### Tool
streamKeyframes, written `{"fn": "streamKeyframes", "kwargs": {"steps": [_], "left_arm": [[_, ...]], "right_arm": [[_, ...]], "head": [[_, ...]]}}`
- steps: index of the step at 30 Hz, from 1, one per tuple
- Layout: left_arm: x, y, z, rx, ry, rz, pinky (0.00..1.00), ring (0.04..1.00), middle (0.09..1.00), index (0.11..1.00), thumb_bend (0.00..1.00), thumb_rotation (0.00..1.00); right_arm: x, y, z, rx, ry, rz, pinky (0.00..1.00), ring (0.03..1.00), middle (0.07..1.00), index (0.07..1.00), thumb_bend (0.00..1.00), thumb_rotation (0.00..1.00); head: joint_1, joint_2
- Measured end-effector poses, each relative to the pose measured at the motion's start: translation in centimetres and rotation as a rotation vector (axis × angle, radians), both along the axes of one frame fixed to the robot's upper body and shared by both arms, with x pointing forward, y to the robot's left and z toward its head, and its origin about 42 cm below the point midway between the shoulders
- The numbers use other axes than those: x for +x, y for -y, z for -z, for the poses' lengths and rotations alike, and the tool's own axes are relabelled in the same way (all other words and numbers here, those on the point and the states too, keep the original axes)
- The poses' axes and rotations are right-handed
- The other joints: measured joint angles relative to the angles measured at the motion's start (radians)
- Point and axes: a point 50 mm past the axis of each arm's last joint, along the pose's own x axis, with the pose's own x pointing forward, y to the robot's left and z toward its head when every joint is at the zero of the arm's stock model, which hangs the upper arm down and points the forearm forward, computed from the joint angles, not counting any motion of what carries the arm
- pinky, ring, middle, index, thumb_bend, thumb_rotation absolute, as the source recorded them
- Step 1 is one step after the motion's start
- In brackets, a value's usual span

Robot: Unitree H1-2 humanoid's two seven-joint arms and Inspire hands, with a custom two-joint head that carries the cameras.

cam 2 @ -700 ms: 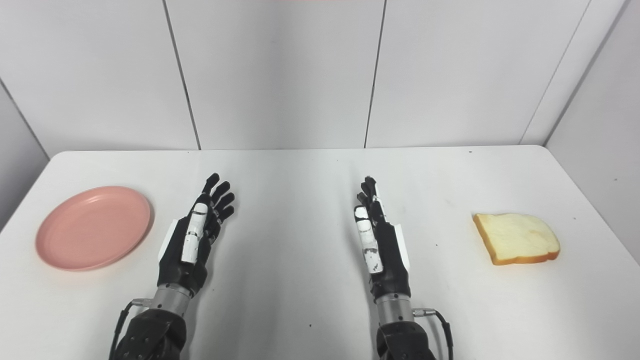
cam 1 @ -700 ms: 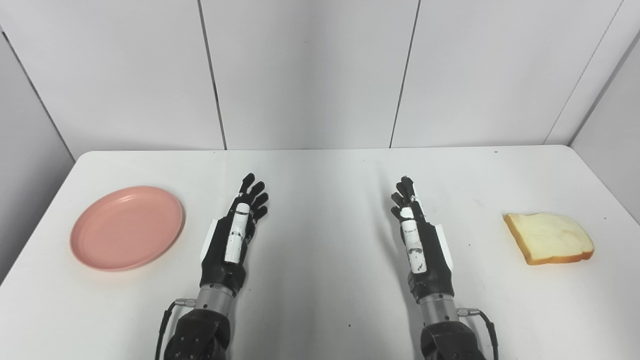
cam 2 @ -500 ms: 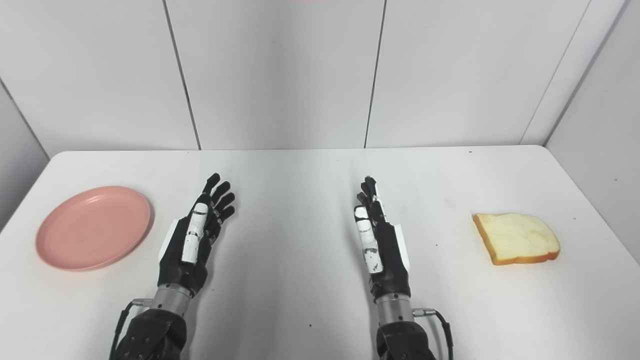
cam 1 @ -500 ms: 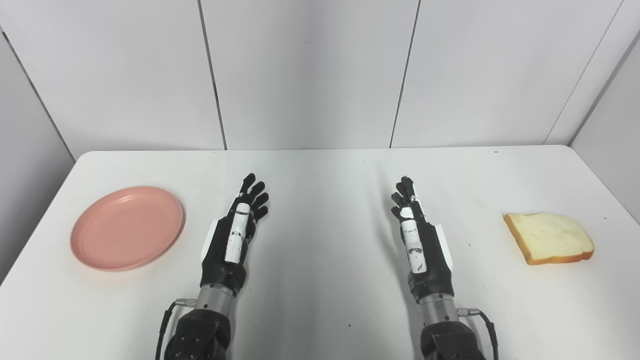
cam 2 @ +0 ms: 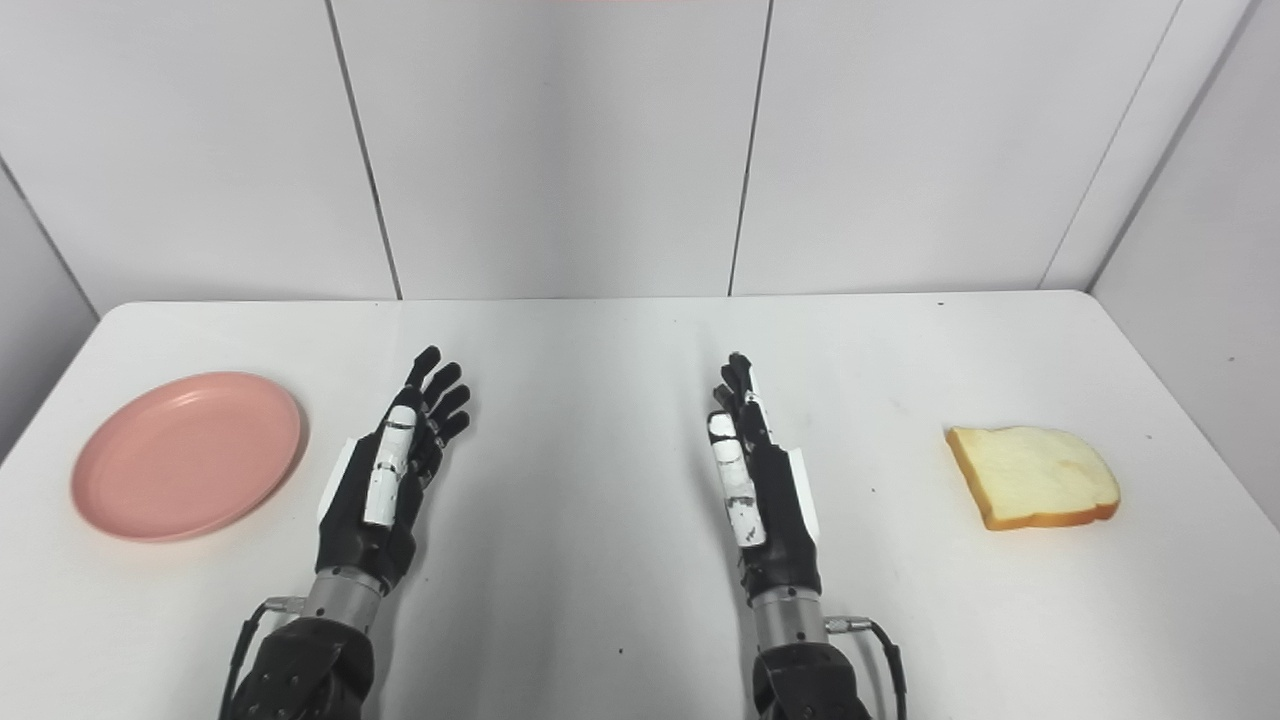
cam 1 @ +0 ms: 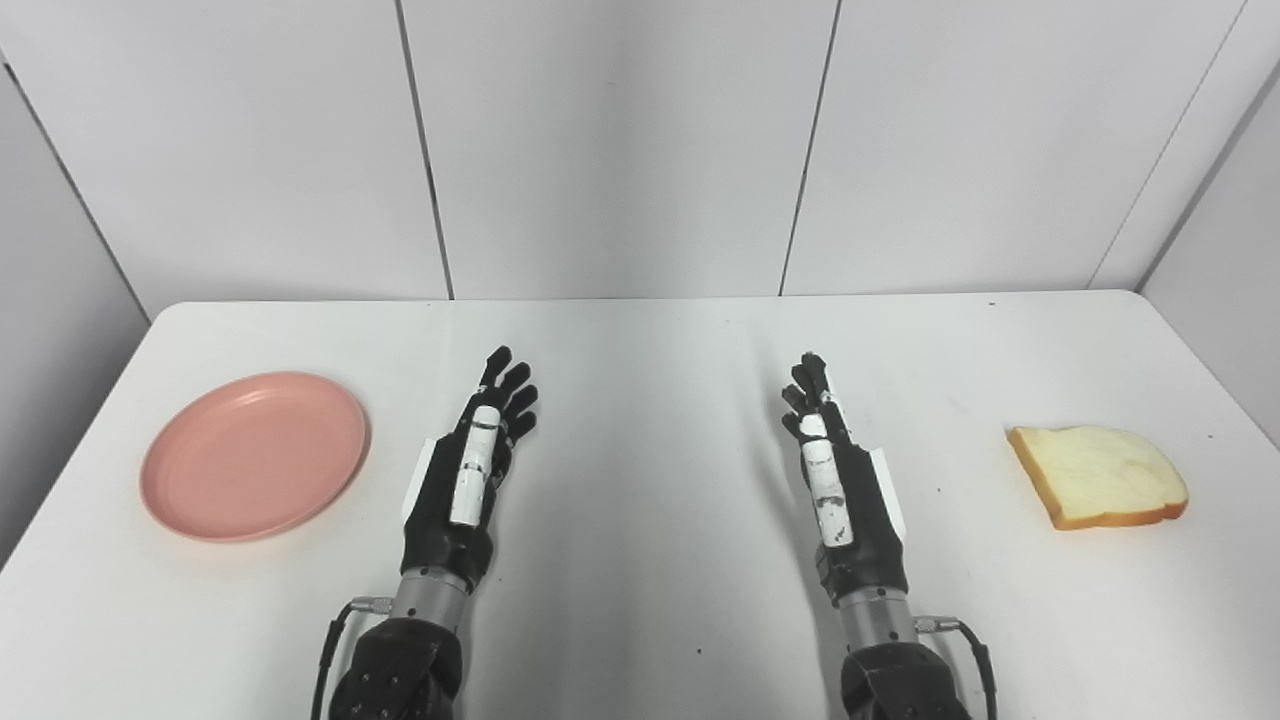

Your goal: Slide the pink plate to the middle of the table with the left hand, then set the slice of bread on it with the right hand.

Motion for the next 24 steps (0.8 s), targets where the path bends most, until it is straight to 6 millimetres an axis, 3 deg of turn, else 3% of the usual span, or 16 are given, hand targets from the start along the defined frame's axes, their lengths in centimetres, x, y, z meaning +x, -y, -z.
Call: {"fn": "streamKeyframes", "kwargs": {"steps": [6,15,24], "left_arm": [[0.0,0.6,0.0,0.019,-0.003,-0.029,0.9,0.918,0.927,0.912,0.41,1.0],[-0.1,3.6,1.6,0.054,-0.066,-0.037,0.85,0.911,0.915,0.912,0.43,1.0],[0.3,4.5,1.5,0.061,-0.058,-0.056,0.85,0.904,0.904,0.899,0.41,1.0]], "right_arm": [[0.0,0.5,0.0,-0.009,0.0,0.01,0.94,0.946,0.964,0.969,0.44,1.0],[0.3,3.1,0.3,-0.002,-0.008,-0.001,0.98,0.969,0.981,0.991,0.41,1.0],[0.4,3.6,0.4,0.022,-0.013,-0.009,1.0,0.977,0.99,1.0,0.37,1.0]], "head": [[0.101,-0.012],[0.256,-0.041],[0.273,-0.049]]}}
